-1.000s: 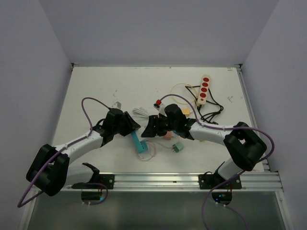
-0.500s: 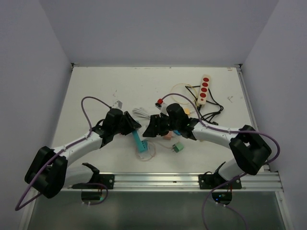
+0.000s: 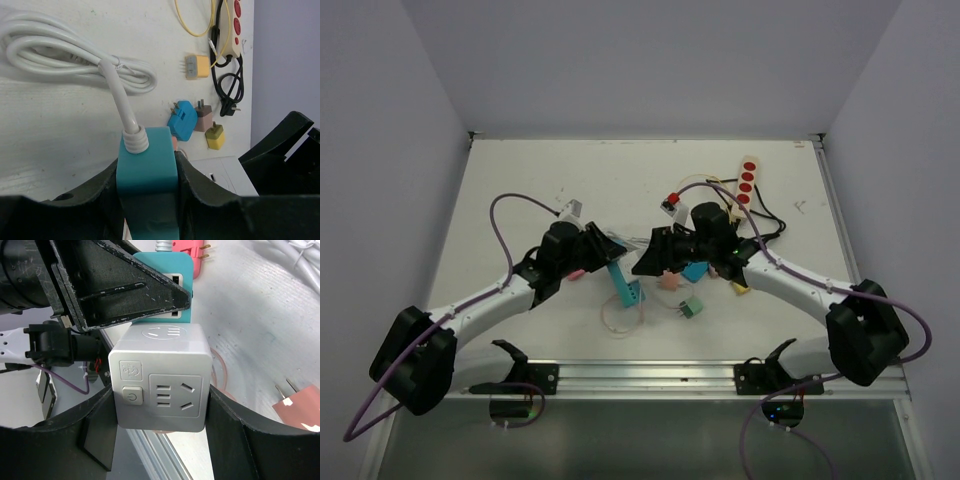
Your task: Pull the plug off the socket
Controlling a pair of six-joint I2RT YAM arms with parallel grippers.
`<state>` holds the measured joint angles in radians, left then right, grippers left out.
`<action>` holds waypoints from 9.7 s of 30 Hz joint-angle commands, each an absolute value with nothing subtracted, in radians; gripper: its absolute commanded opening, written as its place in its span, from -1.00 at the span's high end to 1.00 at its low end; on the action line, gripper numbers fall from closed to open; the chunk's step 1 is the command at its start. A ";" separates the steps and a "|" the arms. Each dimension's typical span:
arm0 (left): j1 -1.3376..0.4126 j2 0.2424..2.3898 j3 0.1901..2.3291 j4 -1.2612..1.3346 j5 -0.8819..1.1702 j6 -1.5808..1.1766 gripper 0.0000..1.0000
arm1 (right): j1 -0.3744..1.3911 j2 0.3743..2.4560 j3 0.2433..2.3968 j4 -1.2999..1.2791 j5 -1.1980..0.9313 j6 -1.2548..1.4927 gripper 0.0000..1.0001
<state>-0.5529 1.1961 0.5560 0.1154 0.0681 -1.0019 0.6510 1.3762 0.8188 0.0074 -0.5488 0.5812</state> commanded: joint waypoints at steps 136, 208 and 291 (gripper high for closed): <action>-0.508 1.181 0.758 -0.095 -0.049 -0.960 1.00 | 0.666 1.416 0.979 -0.006 -0.405 0.577 -0.98; -0.558 1.333 0.764 -0.156 -0.339 -0.816 1.00 | 0.615 1.457 1.140 -0.349 -0.350 0.433 1.00; -0.227 1.548 0.925 0.095 0.129 -0.592 -0.99 | 0.403 1.568 1.034 -0.178 -0.209 0.420 -0.98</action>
<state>-0.2356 1.6196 0.9142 0.1635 0.1822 -0.6590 0.4053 1.6146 0.9703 -0.1204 -0.2680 0.4442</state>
